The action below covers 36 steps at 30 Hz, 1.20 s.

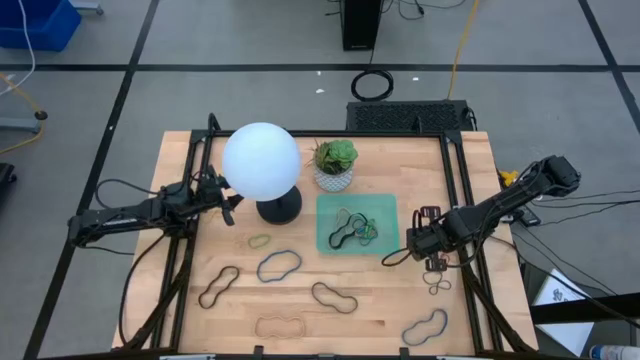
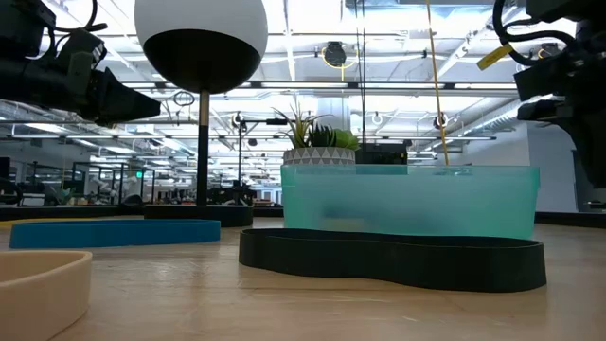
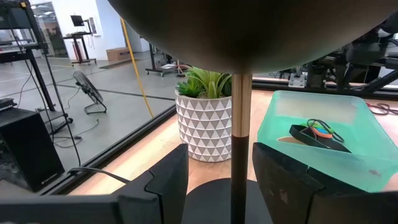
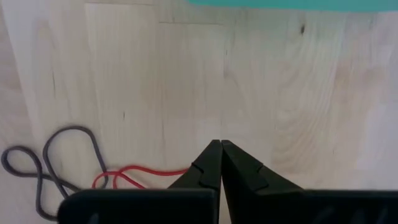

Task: Pick and place rubber bands into bin
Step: Put the red rubber band into the blue bin

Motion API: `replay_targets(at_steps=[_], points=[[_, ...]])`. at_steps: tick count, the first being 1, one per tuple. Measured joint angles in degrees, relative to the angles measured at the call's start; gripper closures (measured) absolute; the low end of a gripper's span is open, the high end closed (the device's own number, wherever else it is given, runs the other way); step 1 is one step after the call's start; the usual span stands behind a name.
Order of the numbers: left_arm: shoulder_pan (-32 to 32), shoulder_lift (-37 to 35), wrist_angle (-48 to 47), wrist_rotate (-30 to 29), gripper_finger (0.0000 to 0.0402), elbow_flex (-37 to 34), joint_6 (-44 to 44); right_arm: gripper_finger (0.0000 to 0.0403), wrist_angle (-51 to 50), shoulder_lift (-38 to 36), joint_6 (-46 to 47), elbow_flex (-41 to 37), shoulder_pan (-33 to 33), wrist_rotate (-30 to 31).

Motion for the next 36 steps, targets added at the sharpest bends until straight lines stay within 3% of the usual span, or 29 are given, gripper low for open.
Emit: replay_targets(at_steps=[11, 19, 24, 29, 36], points=[[-0.01, 0.0, 0.02, -0.01, 0.0215, 0.0, 0.0, 0.0368, 0.16, -0.02, 2.5, 0.02, 0.0, -0.09], [0.0, 0.0, 0.04, 0.0, 0.0215, 0.0, 0.0, 0.0279, -1.01, -0.02, 10.21, 0.07, 0.0, -0.49], [-0.01, 0.0, 0.04, -0.01, 0.0215, 0.0, 0.0, 0.024, -1.13, -0.02, 16.36, 0.08, 0.0, -4.57], [0.0, 0.0, 0.04, -0.01, 0.0215, 0.0, 0.02, 0.0226, -1.19, -0.02, 18.06, 0.08, 0.02, -5.96], [-0.02, 0.0, 0.02, 0.0, 0.0215, 0.0, 0.03, 0.0239, -0.73, -0.02, 11.42, -3.9, 0.02, -4.51]])
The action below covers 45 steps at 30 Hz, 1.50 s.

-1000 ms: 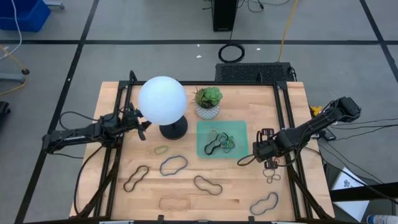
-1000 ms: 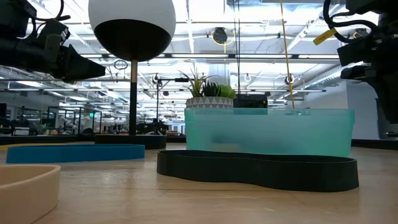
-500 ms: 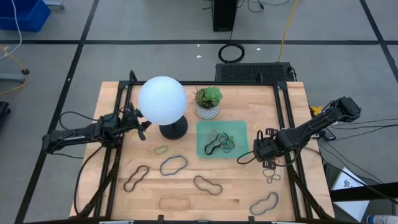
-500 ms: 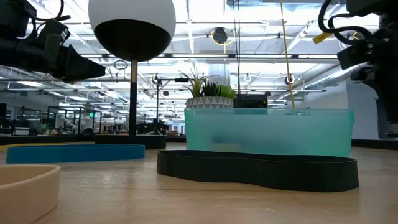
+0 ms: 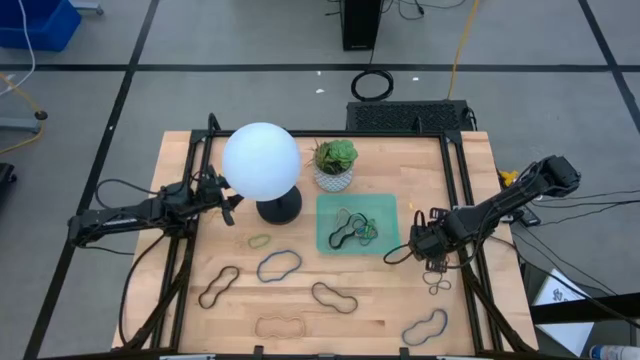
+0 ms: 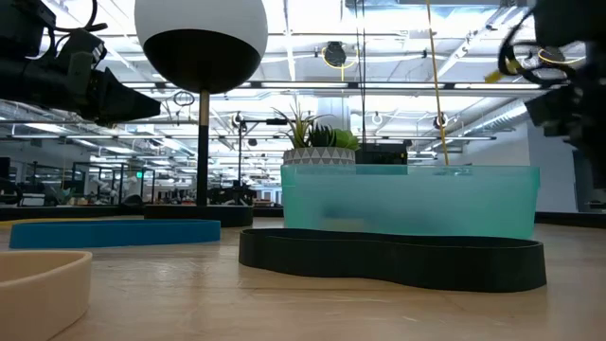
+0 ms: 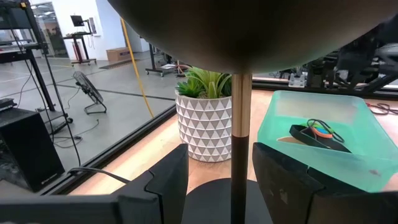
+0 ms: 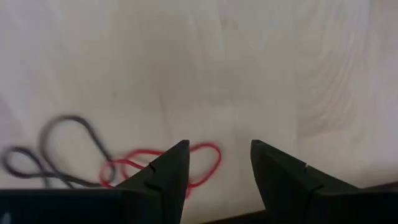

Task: Pick and place rubber bands into bin
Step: Put the red rubber band into the blue bin

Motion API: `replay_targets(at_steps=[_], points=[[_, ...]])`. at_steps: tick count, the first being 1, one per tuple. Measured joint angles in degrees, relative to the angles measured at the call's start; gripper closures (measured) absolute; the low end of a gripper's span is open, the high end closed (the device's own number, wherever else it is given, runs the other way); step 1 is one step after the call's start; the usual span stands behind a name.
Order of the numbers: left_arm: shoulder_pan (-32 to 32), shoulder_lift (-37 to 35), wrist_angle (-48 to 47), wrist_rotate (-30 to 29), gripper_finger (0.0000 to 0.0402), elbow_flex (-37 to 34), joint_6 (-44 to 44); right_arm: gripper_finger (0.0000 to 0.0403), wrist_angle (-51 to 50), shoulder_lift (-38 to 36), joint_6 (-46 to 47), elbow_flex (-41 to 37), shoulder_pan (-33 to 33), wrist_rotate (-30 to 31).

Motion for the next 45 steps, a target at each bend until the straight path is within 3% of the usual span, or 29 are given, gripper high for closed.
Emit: replay_targets(at_steps=[22, 33, 45], points=[[0.01, 0.0, -0.24, 0.0, 0.0215, 0.02, 0.58, 0.0274, 8.71, -0.11, 1.73, -12.98, -0.02, -5.07], [0.02, 0.0, -0.24, -0.01, 0.0215, 0.02, 0.61, 0.0396, 9.93, -0.04, 3.0, -14.74, 0.0, -6.72], [0.0, 0.0, -0.26, -0.02, 0.0215, 0.02, 0.61, 0.0402, 9.79, -0.02, 3.63, -13.63, -0.04, -9.02]])
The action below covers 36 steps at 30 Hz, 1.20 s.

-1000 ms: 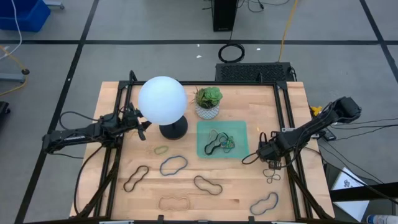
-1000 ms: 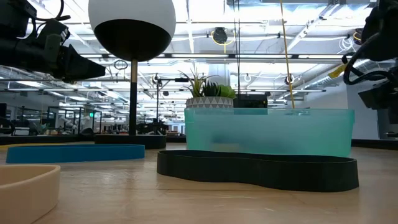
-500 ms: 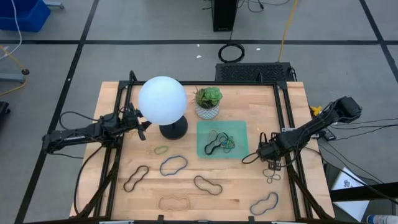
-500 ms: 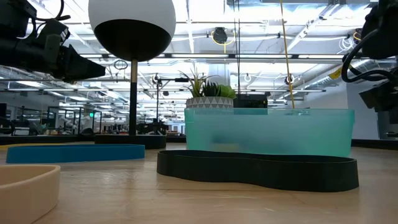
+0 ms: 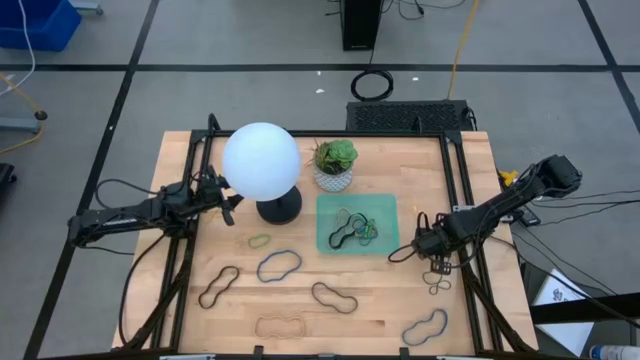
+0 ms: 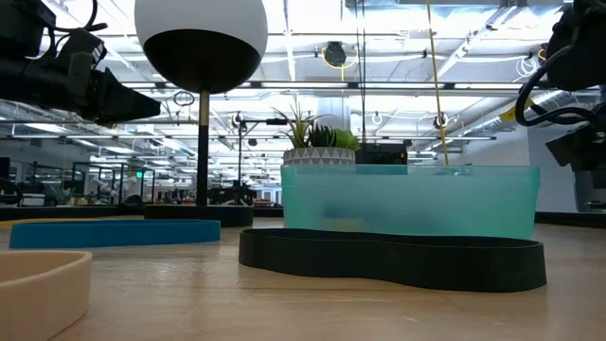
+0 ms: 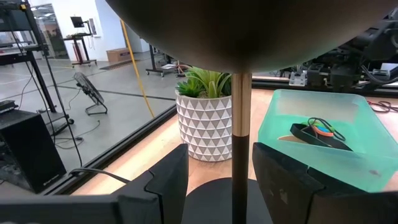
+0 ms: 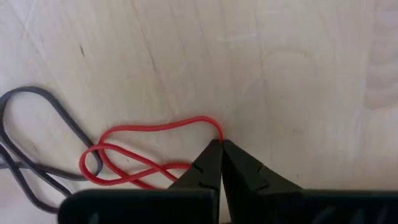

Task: Pick and place rubber bands into bin
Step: Put the red rubber band into the blue bin

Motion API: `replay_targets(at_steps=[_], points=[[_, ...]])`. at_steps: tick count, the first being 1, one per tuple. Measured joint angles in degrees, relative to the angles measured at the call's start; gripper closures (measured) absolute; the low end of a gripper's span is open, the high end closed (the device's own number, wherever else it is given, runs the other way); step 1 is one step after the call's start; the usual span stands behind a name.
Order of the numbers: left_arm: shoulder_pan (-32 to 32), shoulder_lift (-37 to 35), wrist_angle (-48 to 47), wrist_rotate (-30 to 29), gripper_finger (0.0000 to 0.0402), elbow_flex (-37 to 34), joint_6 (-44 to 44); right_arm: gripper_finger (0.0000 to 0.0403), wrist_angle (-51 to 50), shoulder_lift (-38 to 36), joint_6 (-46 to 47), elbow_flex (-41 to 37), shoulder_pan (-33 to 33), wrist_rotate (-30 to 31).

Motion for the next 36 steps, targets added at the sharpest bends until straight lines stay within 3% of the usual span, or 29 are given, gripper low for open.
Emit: replay_targets(at_steps=[13, 26, 36], points=[[0.01, 0.04, 0.15, 0.02, 0.0215, 0.0, -0.05, 0.0403, 1.68, 0.09, -6.22, 13.37, 0.04, -1.22], [0.02, 0.07, 0.17, 0.0, 0.0215, 0.0, -0.03, 0.0403, 15.8, 0.09, -21.81, 22.6, 0.04, 0.39], [0.02, 0.07, 0.24, 0.01, 0.0215, 0.0, -0.05, 0.0403, 33.21, -1.83, -34.36, 25.23, -0.22, 1.68]])
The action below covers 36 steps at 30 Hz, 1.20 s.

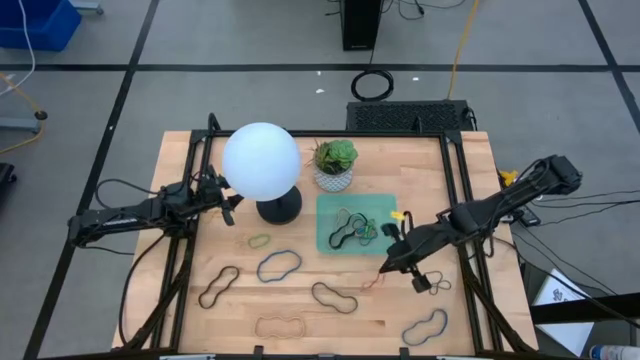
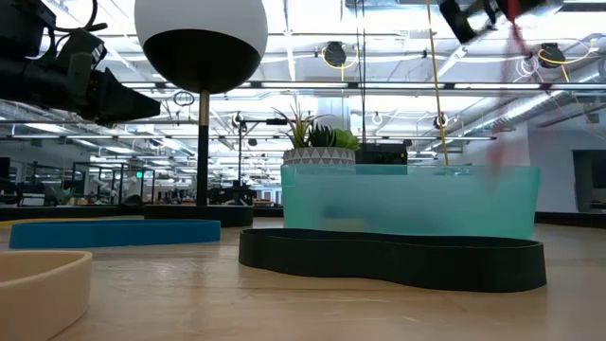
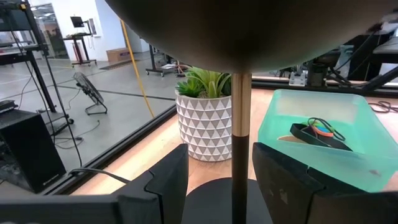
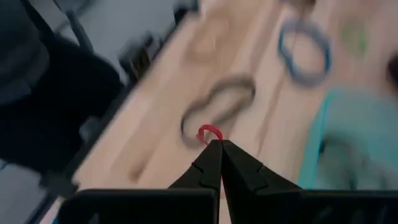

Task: Pick and place rubber bands into bin
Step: Put the red rubber band into the blue bin

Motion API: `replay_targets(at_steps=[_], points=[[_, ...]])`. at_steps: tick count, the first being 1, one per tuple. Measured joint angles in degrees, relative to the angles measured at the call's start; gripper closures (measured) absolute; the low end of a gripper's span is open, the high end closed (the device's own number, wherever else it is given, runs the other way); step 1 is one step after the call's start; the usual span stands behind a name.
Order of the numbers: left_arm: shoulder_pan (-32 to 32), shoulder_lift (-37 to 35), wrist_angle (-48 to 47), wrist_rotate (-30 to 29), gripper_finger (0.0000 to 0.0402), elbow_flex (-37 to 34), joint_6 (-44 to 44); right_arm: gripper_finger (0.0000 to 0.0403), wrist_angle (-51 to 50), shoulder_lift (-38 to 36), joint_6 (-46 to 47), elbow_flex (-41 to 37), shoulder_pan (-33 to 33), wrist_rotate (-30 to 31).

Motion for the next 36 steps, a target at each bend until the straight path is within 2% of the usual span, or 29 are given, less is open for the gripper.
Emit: replay_targets(at_steps=[9, 16, 18, 26, 36], points=[[-0.02, 0.0, 0.07, 0.01, 0.0215, 0.0, 0.02, 0.0403, 16.31, -4.28, -16.77, 0.02, -1.76, 1.4], [0.0, 0.0, 0.09, -0.01, 0.0215, 0.0, -0.01, 0.0403, 21.23, -5.14, -31.94, 0.02, -4.08, 21.98], [-0.01, 0.0, 0.09, 0.01, 0.0215, 0.0, -0.01, 0.0403, 20.91, -4.82, -32.17, 0.02, -5.79, 23.81], [-0.01, 0.0, 0.04, 0.01, 0.0215, 0.0, 0.01, 0.0403, 12.41, -1.02, -24.25, 0.0, -13.02, 23.82], [-0.02, 0.0, -0.09, 0.01, 0.0215, 0.0, 0.04, 0.0403, 9.7, 8.11, -18.24, -3.36, -16.39, 23.61]])
